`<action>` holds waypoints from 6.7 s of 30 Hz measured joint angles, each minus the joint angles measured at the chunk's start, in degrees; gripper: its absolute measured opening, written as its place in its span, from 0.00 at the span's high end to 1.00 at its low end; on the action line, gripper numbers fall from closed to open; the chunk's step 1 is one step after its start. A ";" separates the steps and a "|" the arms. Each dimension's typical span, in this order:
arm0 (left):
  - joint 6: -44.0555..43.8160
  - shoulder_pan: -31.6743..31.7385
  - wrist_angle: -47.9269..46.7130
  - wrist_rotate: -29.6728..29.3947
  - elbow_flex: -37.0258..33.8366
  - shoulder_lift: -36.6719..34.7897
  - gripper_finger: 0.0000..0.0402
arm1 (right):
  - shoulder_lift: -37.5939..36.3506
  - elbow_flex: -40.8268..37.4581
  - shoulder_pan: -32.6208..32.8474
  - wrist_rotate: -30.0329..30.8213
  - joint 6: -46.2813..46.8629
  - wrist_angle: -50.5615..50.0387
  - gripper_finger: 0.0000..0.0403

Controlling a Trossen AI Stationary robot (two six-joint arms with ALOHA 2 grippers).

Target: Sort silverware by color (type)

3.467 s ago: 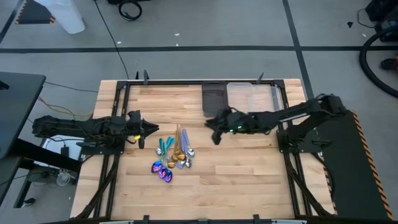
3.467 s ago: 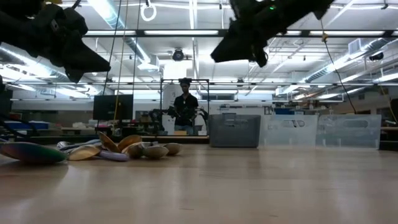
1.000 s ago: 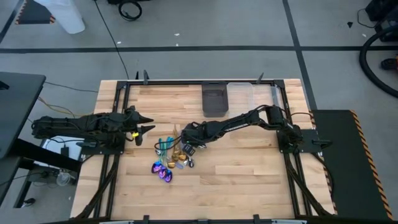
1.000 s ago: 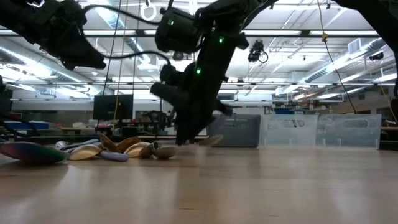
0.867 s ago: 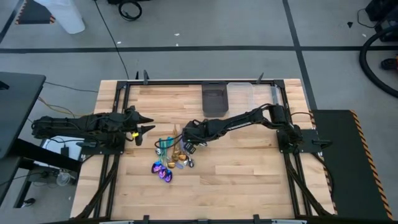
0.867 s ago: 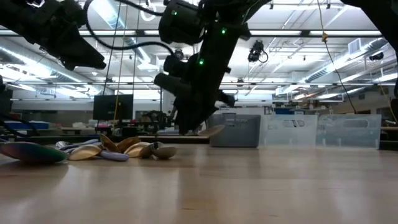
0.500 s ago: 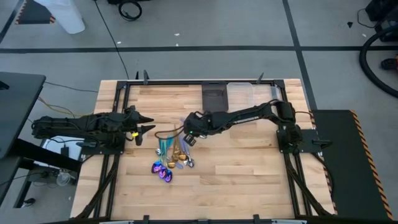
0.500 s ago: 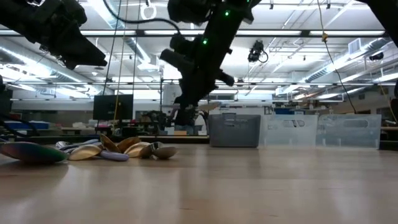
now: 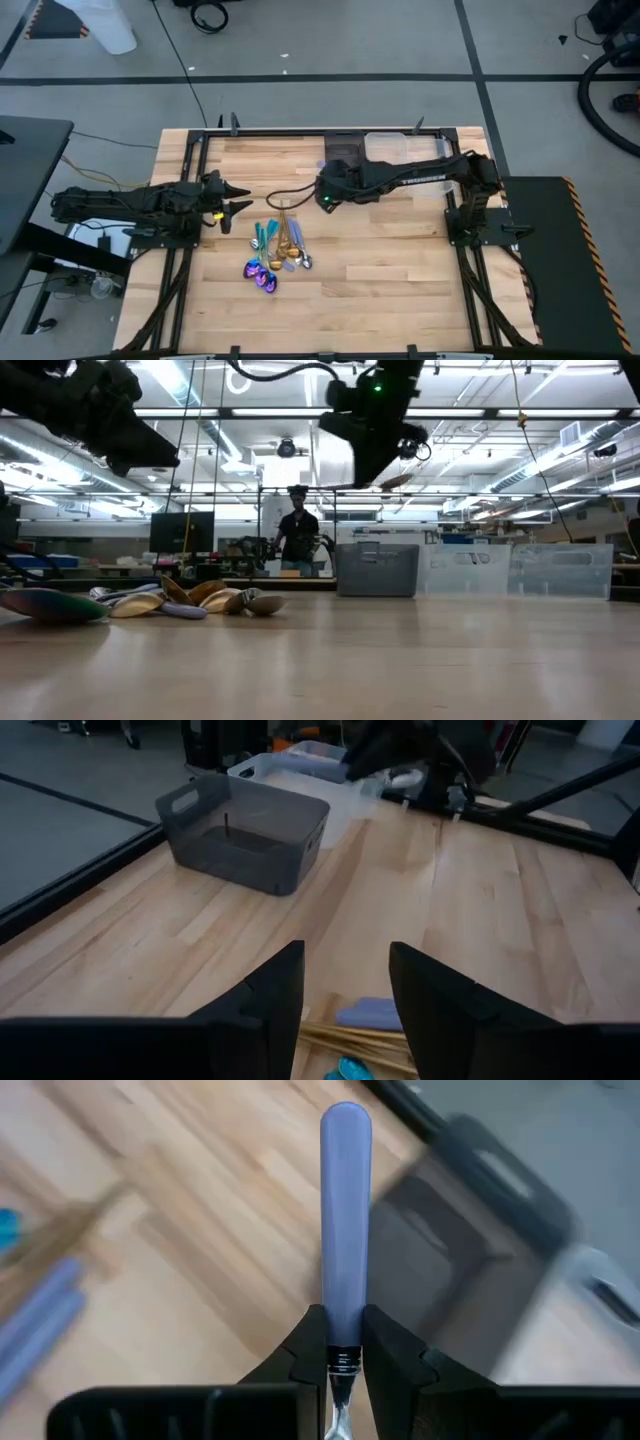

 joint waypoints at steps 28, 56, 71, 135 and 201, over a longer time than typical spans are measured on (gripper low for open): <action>0.78 0.02 3.99 -0.48 -2.28 0.00 0.61 | -3.40 -9.43 -10.37 5.43 5.46 -18.15 0.87; 0.07 0.02 3.05 -0.47 -2.26 0.00 0.61 | -17.05 -35.00 -29.17 -9.87 -22.78 18.75 0.87; -0.25 0.02 3.20 -0.48 -2.24 0.00 0.61 | -17.21 -43.00 -34.16 -17.74 -22.53 30.39 0.75; 5.96 0.07 7.71 -4.90 -2.18 0.00 0.61 | 11.37 -4.43 5.70 -12.96 -2.02 31.11 0.66; 3.26 -0.02 3.58 -6.19 -2.22 0.00 0.61 | 21.00 6.80 6.54 -23.42 3.80 10.47 0.86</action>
